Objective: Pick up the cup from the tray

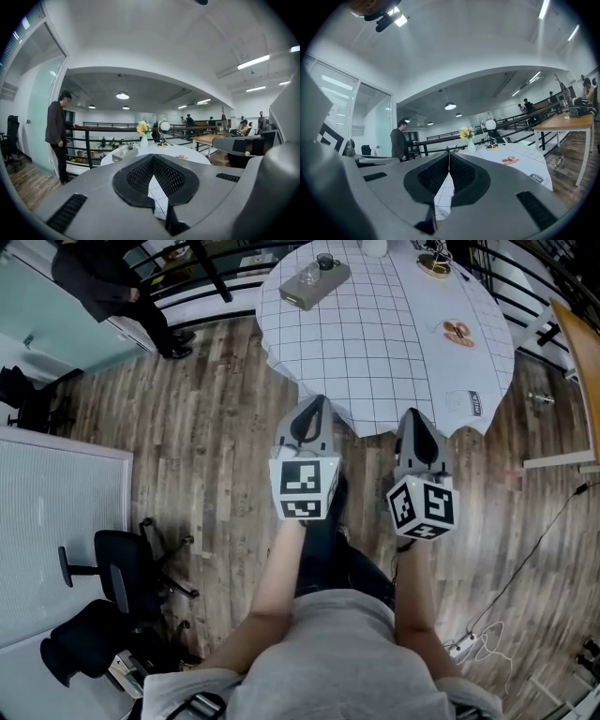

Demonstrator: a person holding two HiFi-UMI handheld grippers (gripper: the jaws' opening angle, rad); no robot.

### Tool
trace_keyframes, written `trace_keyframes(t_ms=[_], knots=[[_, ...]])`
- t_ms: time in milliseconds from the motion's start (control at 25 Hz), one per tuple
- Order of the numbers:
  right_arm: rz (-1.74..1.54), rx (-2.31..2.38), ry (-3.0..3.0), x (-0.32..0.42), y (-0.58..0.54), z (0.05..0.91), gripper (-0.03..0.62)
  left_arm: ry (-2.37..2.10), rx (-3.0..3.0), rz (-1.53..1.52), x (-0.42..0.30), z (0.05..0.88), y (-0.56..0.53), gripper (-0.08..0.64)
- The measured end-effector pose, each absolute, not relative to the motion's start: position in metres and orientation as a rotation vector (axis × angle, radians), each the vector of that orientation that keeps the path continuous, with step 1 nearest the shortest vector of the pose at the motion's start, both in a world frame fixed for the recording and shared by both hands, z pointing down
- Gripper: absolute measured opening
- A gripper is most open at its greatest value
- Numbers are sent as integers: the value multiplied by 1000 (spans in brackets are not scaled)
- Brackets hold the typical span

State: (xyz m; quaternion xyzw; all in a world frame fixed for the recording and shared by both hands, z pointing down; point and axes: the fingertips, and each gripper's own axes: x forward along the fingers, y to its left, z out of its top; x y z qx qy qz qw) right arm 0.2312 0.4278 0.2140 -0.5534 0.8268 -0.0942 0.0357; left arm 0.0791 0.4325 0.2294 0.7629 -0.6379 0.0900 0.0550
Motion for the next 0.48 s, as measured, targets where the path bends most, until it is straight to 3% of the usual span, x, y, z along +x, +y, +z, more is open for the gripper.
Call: trace_keyframes(t_ms=[480], knots=[[-320, -1775, 2516, 213, 307, 230, 9, -1879, 2329, 247, 58, 244, 304, 8]])
